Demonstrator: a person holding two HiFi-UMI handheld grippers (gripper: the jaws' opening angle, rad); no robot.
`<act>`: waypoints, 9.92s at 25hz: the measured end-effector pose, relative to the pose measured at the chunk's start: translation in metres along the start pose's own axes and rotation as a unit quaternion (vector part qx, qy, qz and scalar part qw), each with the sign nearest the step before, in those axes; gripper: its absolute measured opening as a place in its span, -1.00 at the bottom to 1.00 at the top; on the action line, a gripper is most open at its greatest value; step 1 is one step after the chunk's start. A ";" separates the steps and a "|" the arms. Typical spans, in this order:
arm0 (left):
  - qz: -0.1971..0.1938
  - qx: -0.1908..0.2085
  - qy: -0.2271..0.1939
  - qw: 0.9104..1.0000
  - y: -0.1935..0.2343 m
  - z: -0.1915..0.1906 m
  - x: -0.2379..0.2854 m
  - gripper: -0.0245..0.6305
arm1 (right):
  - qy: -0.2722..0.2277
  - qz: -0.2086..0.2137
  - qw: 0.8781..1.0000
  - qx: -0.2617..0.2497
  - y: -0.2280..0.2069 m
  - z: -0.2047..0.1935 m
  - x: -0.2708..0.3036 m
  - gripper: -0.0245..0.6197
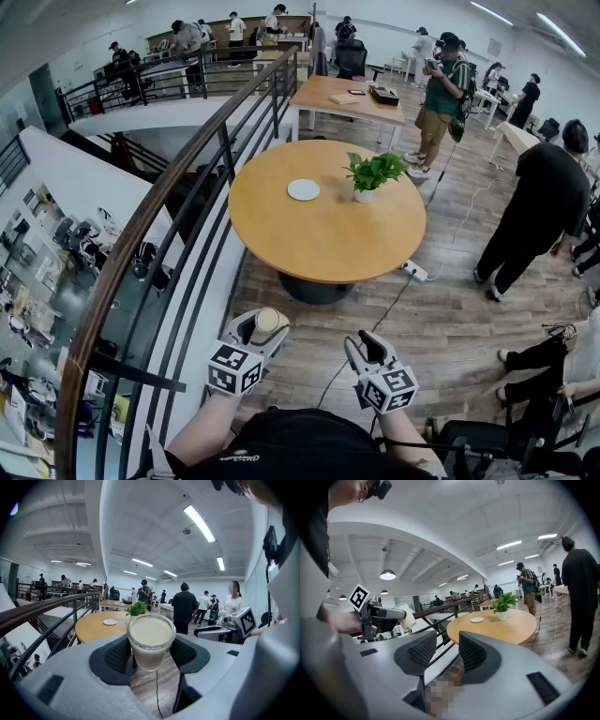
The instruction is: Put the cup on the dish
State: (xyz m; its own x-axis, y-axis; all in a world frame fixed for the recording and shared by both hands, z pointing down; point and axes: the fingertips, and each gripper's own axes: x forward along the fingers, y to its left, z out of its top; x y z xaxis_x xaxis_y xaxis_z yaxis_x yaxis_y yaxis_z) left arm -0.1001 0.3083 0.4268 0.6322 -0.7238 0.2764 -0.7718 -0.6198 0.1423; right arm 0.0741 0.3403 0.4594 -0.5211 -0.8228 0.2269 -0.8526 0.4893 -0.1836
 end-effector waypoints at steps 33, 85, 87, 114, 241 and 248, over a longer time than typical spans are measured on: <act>0.041 0.002 0.012 0.999 -0.063 -0.006 0.062 -0.13 | 0.005 0.030 0.999 0.040 -0.097 -0.021 -0.042 -0.46; -0.017 -0.020 0.019 0.999 0.238 0.064 0.220 -0.12 | 0.047 0.013 0.999 0.017 -0.119 0.056 0.299 -0.46; -0.011 -0.020 0.020 1.000 0.240 0.067 0.229 -0.12 | 0.048 0.019 0.998 0.020 -0.128 0.058 0.305 -0.46; 0.029 -0.028 0.015 0.999 0.264 0.128 0.359 -0.12 | 0.039 0.067 0.997 -0.004 -0.247 0.127 0.387 -0.46; 0.023 0.035 0.180 0.983 0.424 -0.027 0.653 -0.05 | 0.197 0.030 0.974 0.108 -0.305 -0.024 0.477 -0.46; 0.022 0.024 0.178 0.983 0.425 -0.024 0.650 -0.05 | 0.199 0.030 0.973 0.109 -0.304 -0.025 0.476 -0.46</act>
State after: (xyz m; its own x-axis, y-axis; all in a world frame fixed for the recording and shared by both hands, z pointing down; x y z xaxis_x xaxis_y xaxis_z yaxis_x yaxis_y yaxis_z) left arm -0.0189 -0.4190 0.6896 0.5272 -0.6035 0.5982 -0.7886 -0.6097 0.0799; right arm 0.0840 -0.1924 0.6475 -0.5802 -0.5963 0.5547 -0.8144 0.4237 -0.3965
